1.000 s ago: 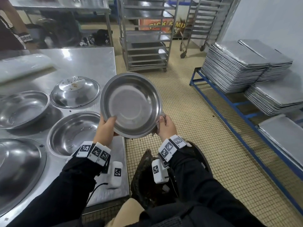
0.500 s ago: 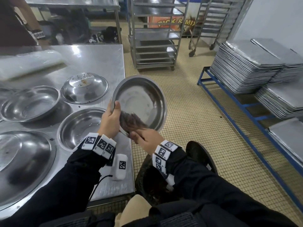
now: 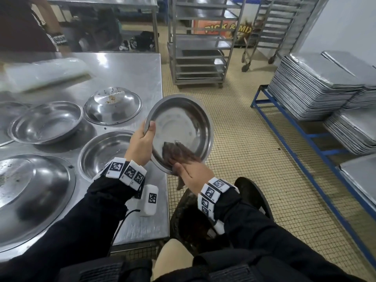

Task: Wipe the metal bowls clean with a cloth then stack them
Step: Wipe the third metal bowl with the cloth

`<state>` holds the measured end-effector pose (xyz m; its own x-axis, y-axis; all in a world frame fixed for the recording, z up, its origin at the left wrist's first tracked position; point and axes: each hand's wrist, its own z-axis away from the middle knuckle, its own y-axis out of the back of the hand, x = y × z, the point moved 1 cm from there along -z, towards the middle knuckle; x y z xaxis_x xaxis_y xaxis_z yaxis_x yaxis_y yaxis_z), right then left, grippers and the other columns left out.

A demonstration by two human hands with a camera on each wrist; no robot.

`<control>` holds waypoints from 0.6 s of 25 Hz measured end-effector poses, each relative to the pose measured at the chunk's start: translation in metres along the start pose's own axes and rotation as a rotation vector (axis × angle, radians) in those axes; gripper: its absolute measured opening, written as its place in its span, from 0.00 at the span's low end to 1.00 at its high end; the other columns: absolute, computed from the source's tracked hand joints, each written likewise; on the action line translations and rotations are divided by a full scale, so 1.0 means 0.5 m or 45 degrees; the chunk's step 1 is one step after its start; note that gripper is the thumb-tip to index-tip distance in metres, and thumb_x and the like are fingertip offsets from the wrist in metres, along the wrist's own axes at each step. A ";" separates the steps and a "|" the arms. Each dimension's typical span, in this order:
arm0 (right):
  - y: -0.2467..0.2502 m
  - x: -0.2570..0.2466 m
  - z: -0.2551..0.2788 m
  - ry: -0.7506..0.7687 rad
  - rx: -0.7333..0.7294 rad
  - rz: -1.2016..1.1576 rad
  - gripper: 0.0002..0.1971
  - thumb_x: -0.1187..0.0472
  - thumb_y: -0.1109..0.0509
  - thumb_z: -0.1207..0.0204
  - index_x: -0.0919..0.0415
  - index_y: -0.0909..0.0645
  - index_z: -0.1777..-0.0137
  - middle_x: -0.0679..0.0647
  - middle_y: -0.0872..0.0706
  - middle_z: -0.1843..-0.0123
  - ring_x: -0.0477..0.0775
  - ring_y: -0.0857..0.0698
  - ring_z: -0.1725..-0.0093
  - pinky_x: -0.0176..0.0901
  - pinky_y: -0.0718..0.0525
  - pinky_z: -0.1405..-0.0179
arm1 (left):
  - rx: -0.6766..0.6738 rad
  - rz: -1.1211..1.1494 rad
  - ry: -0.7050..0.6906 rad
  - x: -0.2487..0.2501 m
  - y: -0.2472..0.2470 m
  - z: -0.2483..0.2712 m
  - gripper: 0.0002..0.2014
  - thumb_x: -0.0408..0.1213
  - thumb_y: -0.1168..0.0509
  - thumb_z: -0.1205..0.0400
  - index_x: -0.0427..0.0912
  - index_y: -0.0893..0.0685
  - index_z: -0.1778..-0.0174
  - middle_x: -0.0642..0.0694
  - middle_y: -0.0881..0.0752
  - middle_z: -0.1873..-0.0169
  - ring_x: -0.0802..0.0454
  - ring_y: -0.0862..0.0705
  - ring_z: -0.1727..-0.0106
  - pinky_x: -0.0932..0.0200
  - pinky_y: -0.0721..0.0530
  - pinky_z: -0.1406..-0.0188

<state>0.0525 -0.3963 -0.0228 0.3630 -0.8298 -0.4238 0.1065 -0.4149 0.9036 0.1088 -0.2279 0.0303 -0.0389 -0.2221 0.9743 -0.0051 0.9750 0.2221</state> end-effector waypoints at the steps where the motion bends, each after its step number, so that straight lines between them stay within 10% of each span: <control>1: 0.000 0.031 -0.002 -0.027 -0.028 0.227 0.24 0.47 0.57 0.13 0.50 0.25 0.28 0.43 0.32 0.21 0.45 0.48 0.17 0.49 0.55 0.19 | -0.012 -0.022 0.020 -0.010 0.002 0.001 0.24 0.56 0.47 0.14 0.49 0.24 0.26 0.51 0.17 0.35 0.51 0.22 0.31 0.48 0.27 0.26; 5: 0.034 0.127 -0.020 -0.306 -0.129 0.527 0.27 0.47 0.60 0.14 0.52 0.53 0.17 0.50 0.63 0.16 0.53 0.69 0.19 0.62 0.61 0.19 | -0.086 -0.025 0.154 -0.039 -0.003 0.019 0.23 0.58 0.47 0.15 0.48 0.18 0.35 0.48 0.13 0.44 0.49 0.15 0.41 0.50 0.17 0.39; 8: 0.080 0.153 -0.051 -0.247 0.009 0.427 0.31 0.52 0.54 0.14 0.56 0.67 0.18 0.52 0.74 0.19 0.56 0.63 0.17 0.58 0.45 0.18 | -0.096 0.082 0.303 -0.029 -0.010 0.026 0.17 0.51 0.47 0.12 0.45 0.17 0.47 0.44 0.12 0.60 0.56 0.11 0.68 0.63 0.16 0.77; 11: 0.129 0.156 -0.064 -0.261 0.157 0.247 0.29 0.56 0.46 0.14 0.55 0.53 0.16 0.55 0.41 0.18 0.53 0.21 0.38 0.42 0.17 0.44 | -0.180 0.112 0.386 -0.022 -0.006 0.029 0.20 0.53 0.46 0.13 0.41 0.16 0.46 0.40 0.11 0.61 0.50 0.11 0.70 0.57 0.16 0.80; 15: 0.144 0.147 -0.047 -0.378 0.392 -0.252 0.13 0.53 0.38 0.17 0.57 0.26 0.37 0.50 0.17 0.54 0.52 0.16 0.58 0.36 0.19 0.64 | -0.175 0.208 0.374 -0.027 0.002 0.025 0.18 0.52 0.44 0.13 0.43 0.14 0.49 0.35 0.10 0.51 0.36 0.12 0.51 0.46 0.13 0.52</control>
<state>0.1089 -0.4786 0.0127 0.0784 -0.7756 -0.6263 -0.1490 -0.6303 0.7619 0.0966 -0.2239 0.0169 0.2611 -0.0745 0.9624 0.1127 0.9926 0.0462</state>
